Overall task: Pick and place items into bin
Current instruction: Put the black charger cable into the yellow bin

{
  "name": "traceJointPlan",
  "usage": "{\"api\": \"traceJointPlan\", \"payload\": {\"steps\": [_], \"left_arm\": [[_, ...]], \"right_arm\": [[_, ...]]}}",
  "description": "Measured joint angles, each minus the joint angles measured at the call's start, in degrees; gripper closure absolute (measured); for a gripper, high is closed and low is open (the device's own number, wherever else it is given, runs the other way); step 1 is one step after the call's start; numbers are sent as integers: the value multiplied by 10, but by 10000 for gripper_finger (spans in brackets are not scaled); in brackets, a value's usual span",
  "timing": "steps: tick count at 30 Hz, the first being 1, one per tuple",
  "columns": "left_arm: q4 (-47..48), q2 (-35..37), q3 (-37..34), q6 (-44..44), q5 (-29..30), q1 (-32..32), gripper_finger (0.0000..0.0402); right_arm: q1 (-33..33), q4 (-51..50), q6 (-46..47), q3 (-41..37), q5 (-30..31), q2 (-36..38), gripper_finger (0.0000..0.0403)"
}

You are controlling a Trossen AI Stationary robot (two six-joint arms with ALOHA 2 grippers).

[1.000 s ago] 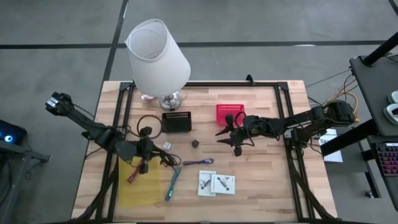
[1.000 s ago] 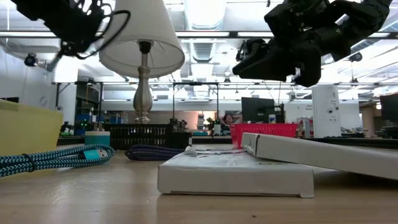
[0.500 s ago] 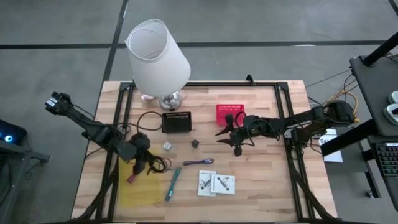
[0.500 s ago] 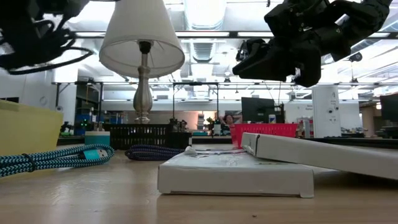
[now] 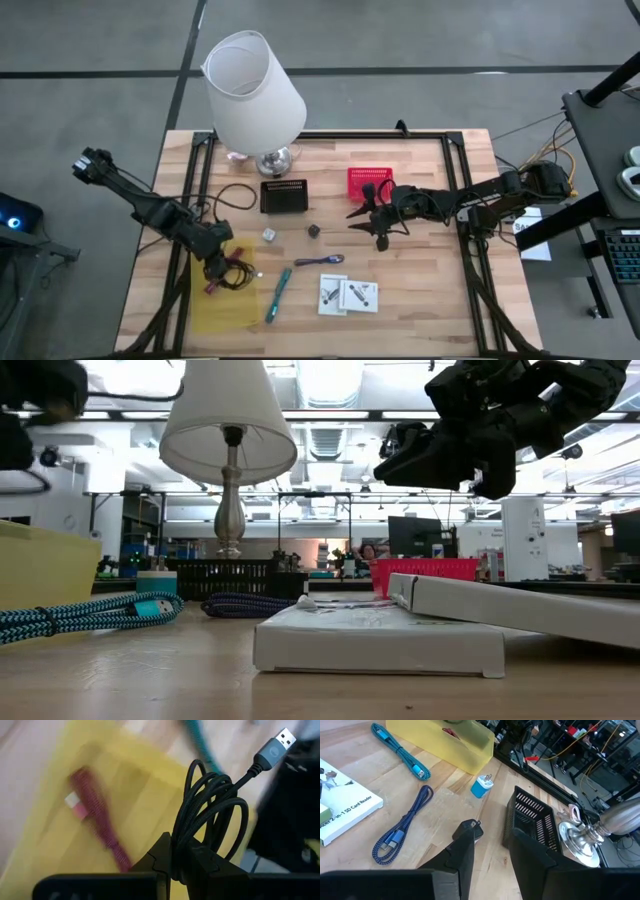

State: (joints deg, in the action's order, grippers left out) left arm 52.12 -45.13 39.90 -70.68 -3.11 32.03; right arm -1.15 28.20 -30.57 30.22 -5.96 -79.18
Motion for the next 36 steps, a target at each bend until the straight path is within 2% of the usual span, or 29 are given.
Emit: {"api": "traceJointPlan", "payload": {"steps": [4, 7, 13, 22, 25, 31, 36], "left_arm": [[51, 8, 6, -96, -3, 0, 390], [74, 10, 9, -130, -4, 0, 388], [74, 12, 12, -126, -7, 0, 371], [73, 14, 15, -125, -15, 0, 366], [72, 14, 15, -125, -33, 0, 366], [74, 23, 21, -129, -125, 0, 365], [75, 36, 19, -125, -129, -1, 365]], "right_arm": [[0, 0, 0, 0, 0, 0, 298], [0, 0, -4, 0, 0, 0, 297], [0, 2, -6, 0, 0, 0, 294], [0, 4, -8, 0, 0, 0, 303], [0, 4, -9, 0, 0, 0, 302], [0, 4, -9, 0, 0, 0, 301], [0, 4, -9, 0, 0, 0, 307]]}}
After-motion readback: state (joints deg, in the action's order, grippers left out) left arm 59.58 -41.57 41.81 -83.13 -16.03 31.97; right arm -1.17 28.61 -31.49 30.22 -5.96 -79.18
